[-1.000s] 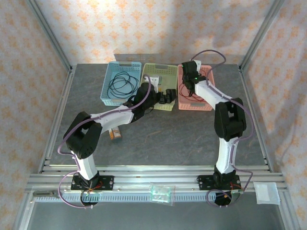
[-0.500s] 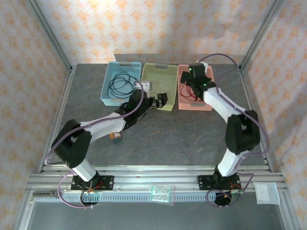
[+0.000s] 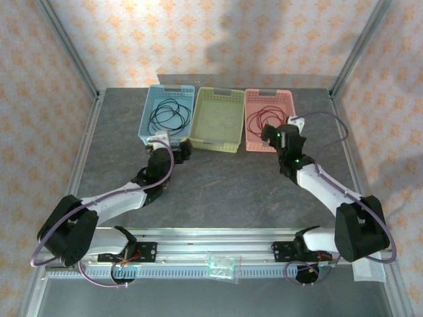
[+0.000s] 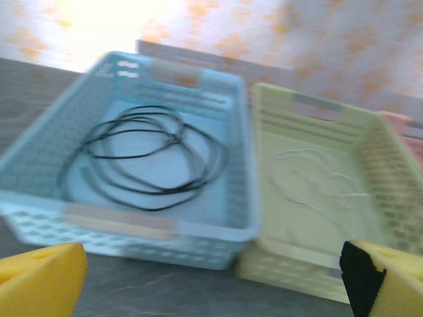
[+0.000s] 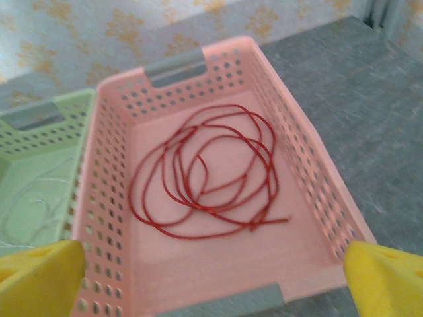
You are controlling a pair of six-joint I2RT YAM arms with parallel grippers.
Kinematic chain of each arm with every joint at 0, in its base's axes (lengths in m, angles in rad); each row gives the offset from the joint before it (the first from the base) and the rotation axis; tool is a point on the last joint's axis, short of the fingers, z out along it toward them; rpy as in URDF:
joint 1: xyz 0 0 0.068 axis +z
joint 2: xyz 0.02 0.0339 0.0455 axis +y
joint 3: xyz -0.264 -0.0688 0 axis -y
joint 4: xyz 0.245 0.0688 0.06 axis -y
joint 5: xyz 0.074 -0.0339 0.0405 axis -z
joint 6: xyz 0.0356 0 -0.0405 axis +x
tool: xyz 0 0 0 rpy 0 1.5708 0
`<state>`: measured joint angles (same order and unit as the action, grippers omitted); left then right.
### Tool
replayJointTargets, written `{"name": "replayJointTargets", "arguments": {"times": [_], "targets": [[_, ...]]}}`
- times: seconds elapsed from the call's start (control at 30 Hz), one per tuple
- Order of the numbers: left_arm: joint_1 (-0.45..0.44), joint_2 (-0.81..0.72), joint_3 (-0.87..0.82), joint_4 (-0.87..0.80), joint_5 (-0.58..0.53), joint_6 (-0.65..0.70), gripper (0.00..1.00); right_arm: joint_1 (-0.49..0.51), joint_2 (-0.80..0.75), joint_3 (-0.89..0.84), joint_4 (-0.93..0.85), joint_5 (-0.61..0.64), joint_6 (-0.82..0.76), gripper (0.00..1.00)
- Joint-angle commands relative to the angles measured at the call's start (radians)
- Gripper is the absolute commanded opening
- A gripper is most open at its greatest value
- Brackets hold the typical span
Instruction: Untangle the cables
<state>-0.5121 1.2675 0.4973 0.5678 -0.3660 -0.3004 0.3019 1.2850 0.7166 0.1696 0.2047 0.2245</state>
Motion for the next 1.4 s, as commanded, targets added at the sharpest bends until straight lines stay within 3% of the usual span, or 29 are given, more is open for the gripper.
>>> {"name": "replayJointTargets", "arguments": {"times": [0.0, 0.1, 0.3, 0.43, 0.63, 0.83, 0.87, 1.07, 1.1, 1.17, 1.27, 1.37], "targets": [[0.085, -0.067, -0.11, 0.19, -0.019, 0.089, 0.99, -0.004, -0.06, -0.104, 0.165, 0.101, -0.002, 1.0], [0.112, -0.123, -0.244, 0.393, -0.079, 0.233, 0.99, -0.006, -0.098, -0.193, 0.253, 0.159, -0.024, 1.0], [0.19, -0.178, -0.265, 0.334, -0.121, 0.327, 0.99, -0.037, -0.061, -0.24, 0.283, 0.232, -0.109, 1.0], [0.217, -0.14, -0.304, 0.382, -0.163, 0.374, 0.99, -0.064, -0.026, -0.325, 0.432, 0.196, -0.221, 1.0], [0.311, 0.002, -0.392, 0.666, -0.048, 0.406, 0.99, -0.173, 0.019, -0.452, 0.716, 0.015, -0.224, 1.0], [0.36, 0.102, -0.358, 0.751, 0.052, 0.382, 1.0, -0.193, 0.032, -0.506, 0.897, -0.032, -0.239, 1.0], [0.377, 0.121, -0.36, 0.78, 0.109, 0.373, 1.0, -0.197, 0.037, -0.516, 0.927, -0.042, -0.238, 1.0], [0.433, 0.294, -0.416, 1.061, 0.158, 0.338, 1.0, -0.242, 0.088, -0.572, 1.094, -0.105, -0.245, 1.0], [0.437, 0.305, -0.414, 1.073, 0.163, 0.337, 1.0, -0.253, 0.101, -0.584, 1.123, -0.122, -0.239, 1.0], [0.457, 0.26, -0.36, 0.894, 0.184, 0.304, 1.0, -0.272, 0.147, -0.6, 1.19, -0.139, -0.222, 1.0], [0.51, 0.267, -0.284, 0.751, 0.262, 0.267, 1.0, -0.28, 0.232, -0.594, 1.277, -0.146, -0.218, 1.0], [0.517, 0.272, -0.292, 0.777, 0.271, 0.263, 1.0, -0.28, 0.231, -0.511, 1.11, -0.15, -0.219, 1.0]]}}
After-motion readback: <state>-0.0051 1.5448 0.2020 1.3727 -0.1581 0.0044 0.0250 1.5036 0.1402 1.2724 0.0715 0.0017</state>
